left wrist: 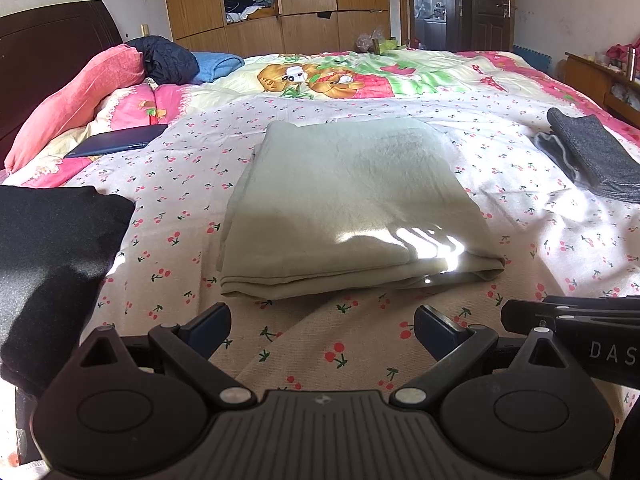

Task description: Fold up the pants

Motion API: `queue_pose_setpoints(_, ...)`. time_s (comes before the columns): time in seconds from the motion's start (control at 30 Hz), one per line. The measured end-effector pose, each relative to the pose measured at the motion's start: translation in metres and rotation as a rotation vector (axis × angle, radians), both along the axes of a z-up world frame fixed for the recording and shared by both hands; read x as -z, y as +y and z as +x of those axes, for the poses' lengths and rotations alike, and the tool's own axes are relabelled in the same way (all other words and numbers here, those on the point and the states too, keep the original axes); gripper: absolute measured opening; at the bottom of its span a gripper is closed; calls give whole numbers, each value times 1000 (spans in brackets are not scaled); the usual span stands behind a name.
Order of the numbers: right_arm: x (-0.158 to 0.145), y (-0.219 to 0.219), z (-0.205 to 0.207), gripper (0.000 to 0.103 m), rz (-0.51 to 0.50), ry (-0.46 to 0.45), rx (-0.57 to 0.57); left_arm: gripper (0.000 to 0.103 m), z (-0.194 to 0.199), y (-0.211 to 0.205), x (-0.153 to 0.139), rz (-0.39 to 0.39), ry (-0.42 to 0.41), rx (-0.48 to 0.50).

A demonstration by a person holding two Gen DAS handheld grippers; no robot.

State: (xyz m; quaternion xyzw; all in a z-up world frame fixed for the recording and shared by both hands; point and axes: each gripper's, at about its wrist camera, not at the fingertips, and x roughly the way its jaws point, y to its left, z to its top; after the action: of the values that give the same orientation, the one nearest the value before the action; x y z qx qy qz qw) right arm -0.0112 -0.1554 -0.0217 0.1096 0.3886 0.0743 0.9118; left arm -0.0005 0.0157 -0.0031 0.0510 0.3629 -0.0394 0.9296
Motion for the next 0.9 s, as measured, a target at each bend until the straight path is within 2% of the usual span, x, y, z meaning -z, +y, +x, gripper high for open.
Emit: queue_pose_setpoints(0.9, 1, 1, 0, 38, 5, -2, -2, 103, -1, -2, 2, 14, -4, -9)
